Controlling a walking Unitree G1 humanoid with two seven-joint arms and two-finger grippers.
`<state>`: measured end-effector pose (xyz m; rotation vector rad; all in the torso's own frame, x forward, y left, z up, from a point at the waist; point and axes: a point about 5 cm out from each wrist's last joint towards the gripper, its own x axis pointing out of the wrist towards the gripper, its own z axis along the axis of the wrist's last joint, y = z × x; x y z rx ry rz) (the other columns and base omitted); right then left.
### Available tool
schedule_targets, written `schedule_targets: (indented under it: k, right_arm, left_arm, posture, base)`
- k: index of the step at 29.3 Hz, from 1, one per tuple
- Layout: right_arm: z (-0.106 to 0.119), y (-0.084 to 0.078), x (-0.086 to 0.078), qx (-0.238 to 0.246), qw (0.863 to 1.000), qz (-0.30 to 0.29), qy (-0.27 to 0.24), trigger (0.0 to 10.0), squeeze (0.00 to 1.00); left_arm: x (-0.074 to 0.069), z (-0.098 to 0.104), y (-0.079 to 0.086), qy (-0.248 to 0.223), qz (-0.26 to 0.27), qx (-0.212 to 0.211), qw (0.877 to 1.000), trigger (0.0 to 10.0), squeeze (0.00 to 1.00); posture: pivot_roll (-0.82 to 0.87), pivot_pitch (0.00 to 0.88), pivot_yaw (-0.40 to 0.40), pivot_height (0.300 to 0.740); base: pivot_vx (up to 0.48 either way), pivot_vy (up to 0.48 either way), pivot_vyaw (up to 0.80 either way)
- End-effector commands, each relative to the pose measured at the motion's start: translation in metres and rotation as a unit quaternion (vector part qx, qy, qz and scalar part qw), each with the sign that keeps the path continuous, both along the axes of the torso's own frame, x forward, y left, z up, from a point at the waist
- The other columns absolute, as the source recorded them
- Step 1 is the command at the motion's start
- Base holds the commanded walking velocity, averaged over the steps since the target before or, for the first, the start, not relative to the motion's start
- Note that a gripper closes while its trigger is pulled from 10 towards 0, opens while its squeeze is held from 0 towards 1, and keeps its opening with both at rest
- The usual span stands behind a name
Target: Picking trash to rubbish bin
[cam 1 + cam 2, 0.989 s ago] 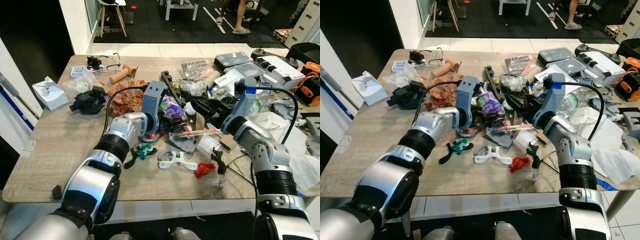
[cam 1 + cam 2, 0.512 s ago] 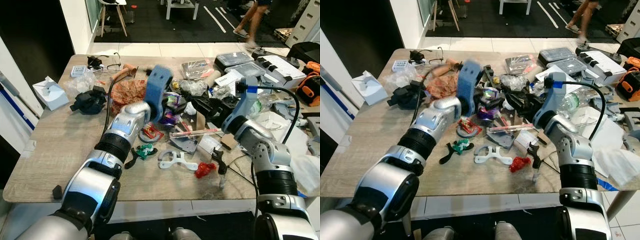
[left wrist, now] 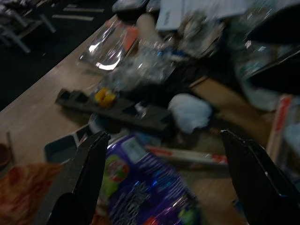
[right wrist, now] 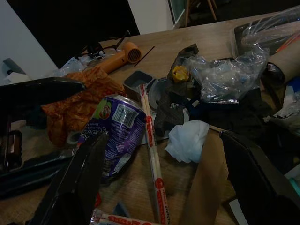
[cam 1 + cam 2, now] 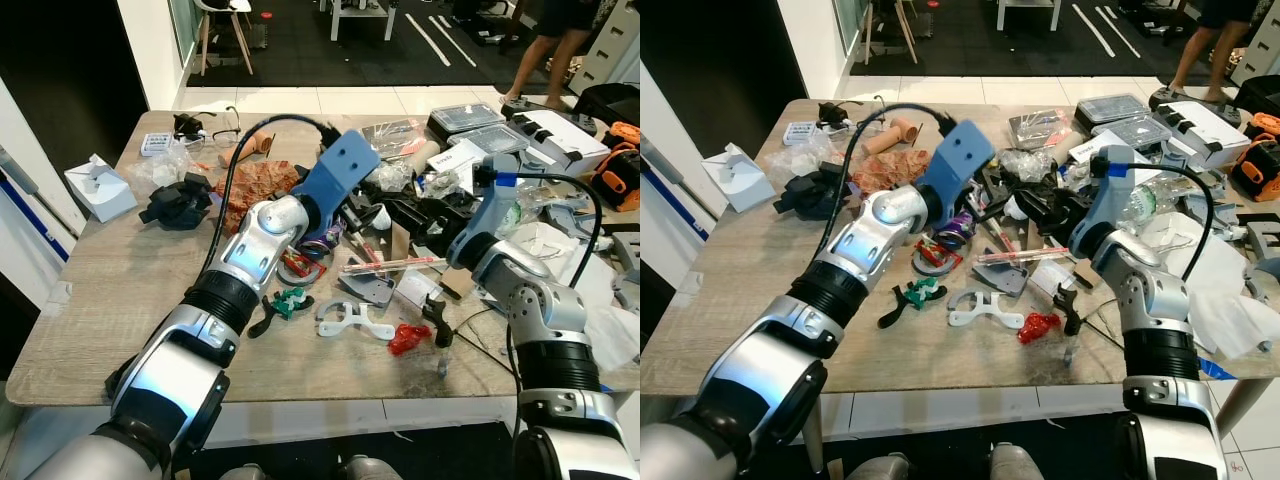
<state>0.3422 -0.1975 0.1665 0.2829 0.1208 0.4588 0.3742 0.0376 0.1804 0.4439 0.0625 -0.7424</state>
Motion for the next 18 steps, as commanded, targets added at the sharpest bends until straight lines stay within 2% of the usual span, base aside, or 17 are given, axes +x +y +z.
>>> schedule_targets:
  k: [1,5,7,8,9,11,14,18]
  right_arm:
    - [0.000,0.000,-0.002,-0.008,1.000,0.004,0.002,10.0,0.00]
    - [-0.001,0.001,-0.002,-0.009,1.000,0.006,0.003,10.0,0.00]
    - [-0.001,0.001,-0.002,-0.010,1.000,0.007,0.003,10.0,0.00]
    - [-0.001,0.001,-0.002,-0.010,1.000,0.007,0.003,10.0,0.00]
    - [-0.001,0.001,-0.002,-0.011,1.000,0.007,0.003,10.0,0.00]
    - [-0.001,0.001,-0.002,-0.011,1.000,0.007,0.003,10.0,0.00]
    - [0.000,0.000,-0.002,-0.012,1.000,0.005,0.002,10.0,0.00]
    - [0.000,-0.001,-0.002,-0.012,1.000,0.004,0.002,10.0,0.00]
  left_arm:
    - [0.000,-0.007,0.006,0.001,0.012,0.026,1.000,10.0,0.00]
    - [-0.002,-0.012,0.005,0.003,0.014,0.052,0.999,10.0,0.00]
    - [-0.003,-0.018,0.002,0.043,0.032,0.030,0.998,10.0,0.00]
    - [-0.003,-0.018,0.002,0.043,0.032,0.030,0.998,10.0,0.00]
    - [-0.004,-0.021,0.001,0.075,0.052,0.009,0.996,10.0,0.00]
    - [-0.004,-0.022,0.000,0.081,0.055,0.005,0.995,10.0,0.00]
    - [-0.004,-0.024,-0.001,0.128,0.064,-0.032,0.989,10.0,0.00]
    - [-0.005,-0.025,-0.001,0.140,0.065,-0.041,0.987,10.0,0.00]
  posture:
    - [-0.10,0.000,-0.005,0.740]
    - [-0.10,0.000,-0.005,0.740]
    - [-0.10,0.000,-0.005,0.740]
    - [-0.10,0.000,-0.005,0.740]
    - [-0.10,0.000,-0.005,0.740]
    - [-0.10,0.000,-0.005,0.740]
    - [-0.10,0.000,-0.004,0.740]
    - [-0.10,0.000,-0.004,0.740]
  base:
    - [0.000,0.000,0.00]
    - [0.000,0.000,0.00]
    - [0.000,0.000,0.00]
    - [0.000,0.000,0.00]
    - [0.000,0.000,0.00]
    - [0.000,0.000,0.00]
    - [0.000,0.000,0.00]
    - [0.000,0.000,0.00]
